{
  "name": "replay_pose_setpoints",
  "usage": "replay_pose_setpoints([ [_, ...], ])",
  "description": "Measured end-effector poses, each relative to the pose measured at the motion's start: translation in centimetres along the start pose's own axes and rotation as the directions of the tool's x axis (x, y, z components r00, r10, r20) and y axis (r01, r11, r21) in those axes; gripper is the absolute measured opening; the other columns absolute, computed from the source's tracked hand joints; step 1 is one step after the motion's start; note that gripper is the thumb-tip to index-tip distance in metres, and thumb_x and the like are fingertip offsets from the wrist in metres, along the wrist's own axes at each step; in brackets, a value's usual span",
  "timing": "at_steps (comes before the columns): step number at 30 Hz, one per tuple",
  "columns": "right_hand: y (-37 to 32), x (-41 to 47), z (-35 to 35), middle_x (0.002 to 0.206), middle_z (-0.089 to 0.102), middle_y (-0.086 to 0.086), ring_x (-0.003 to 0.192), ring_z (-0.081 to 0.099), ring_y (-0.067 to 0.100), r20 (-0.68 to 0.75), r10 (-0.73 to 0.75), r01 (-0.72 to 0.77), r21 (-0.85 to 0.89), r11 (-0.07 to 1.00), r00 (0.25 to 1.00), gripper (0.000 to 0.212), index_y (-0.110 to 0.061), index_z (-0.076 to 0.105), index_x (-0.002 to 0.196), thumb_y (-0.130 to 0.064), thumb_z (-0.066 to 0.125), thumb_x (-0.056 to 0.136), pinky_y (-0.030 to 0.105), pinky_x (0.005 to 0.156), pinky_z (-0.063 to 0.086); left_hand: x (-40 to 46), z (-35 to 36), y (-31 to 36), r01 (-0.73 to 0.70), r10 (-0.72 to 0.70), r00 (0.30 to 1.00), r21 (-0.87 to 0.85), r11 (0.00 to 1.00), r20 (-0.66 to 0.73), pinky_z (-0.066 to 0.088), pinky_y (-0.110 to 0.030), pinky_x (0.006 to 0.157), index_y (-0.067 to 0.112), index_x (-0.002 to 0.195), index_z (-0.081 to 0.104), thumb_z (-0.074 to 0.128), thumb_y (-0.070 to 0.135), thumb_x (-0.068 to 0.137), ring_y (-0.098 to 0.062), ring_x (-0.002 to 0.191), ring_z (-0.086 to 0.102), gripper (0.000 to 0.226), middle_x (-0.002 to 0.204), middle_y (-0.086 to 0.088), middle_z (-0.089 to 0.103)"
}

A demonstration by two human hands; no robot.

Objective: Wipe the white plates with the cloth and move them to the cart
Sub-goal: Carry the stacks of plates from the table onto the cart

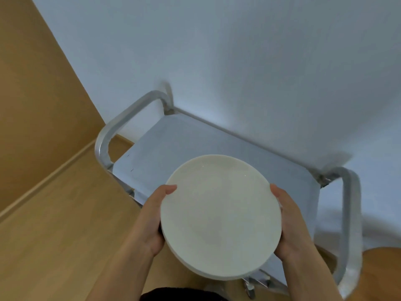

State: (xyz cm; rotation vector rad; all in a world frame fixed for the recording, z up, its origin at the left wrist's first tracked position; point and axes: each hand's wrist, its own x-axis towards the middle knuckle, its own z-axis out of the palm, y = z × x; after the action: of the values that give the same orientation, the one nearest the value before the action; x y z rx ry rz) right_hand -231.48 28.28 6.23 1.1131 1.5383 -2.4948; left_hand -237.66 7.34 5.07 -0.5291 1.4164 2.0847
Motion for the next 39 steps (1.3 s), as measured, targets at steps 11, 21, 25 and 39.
replay_pose_setpoints([
  [11, -0.3, 9.4, 5.5, 0.054, 0.054, -0.005, 0.047, 0.053, 0.011, -0.05, 0.009, -0.011, -0.038, 0.999, 0.999, 0.044, -0.025, 0.052, 0.051, -0.029, 0.044, 0.094, 0.026, 0.046, 0.045, 10.5, -1.8, 4.8, 0.061, -0.061, 0.998, 0.002, 0.998, -0.033, 0.052, -0.037, 0.063, 0.013, 0.107, 0.063, 0.059, 0.032, 0.083, -0.028, 0.078, 0.066, 0.031, 0.086, -0.01, 0.07],
  [21, 2.5, 20.3, 11.5, 0.075, 0.073, 0.0, 0.067, 0.069, 0.018, -0.223, 0.046, -0.024, 0.101, 0.995, 0.974, 0.035, -0.024, 0.069, 0.076, -0.033, 0.043, 0.097, 0.035, 0.062, 0.05, 24.5, -4.8, 9.5, 0.139, -0.145, 0.989, 0.175, 0.975, 0.021, 0.052, -0.037, 0.066, 0.018, 0.101, 0.067, 0.052, 0.035, 0.087, -0.024, 0.078, 0.071, 0.027, 0.088, -0.006, 0.075],
  [25, 3.4, 23.5, 13.0, 0.089, 0.074, 0.006, 0.078, 0.069, 0.023, -0.25, 0.119, -0.074, 0.18, 0.981, 0.961, 0.035, -0.019, 0.068, 0.096, -0.04, 0.04, 0.096, 0.036, 0.069, 0.05, 28.5, -5.2, 10.5, 0.147, -0.156, 0.988, 0.219, 0.965, 0.024, 0.052, -0.038, 0.066, 0.019, 0.101, 0.067, 0.05, 0.035, 0.088, -0.026, 0.081, 0.069, 0.027, 0.089, -0.006, 0.075],
  [39, 6.1, 26.4, 13.0, 0.104, 0.073, -0.002, 0.098, 0.067, 0.017, -0.241, 0.12, -0.102, 0.086, 0.991, 0.963, 0.04, -0.027, 0.065, 0.108, -0.045, 0.031, 0.098, 0.038, 0.081, 0.052, 32.7, -6.0, 11.0, 0.202, -0.217, 0.976, 0.259, 0.945, 0.033, 0.054, -0.038, 0.061, 0.021, 0.097, 0.067, 0.059, 0.04, 0.07, -0.028, 0.078, 0.069, 0.034, 0.086, -0.005, 0.074],
])
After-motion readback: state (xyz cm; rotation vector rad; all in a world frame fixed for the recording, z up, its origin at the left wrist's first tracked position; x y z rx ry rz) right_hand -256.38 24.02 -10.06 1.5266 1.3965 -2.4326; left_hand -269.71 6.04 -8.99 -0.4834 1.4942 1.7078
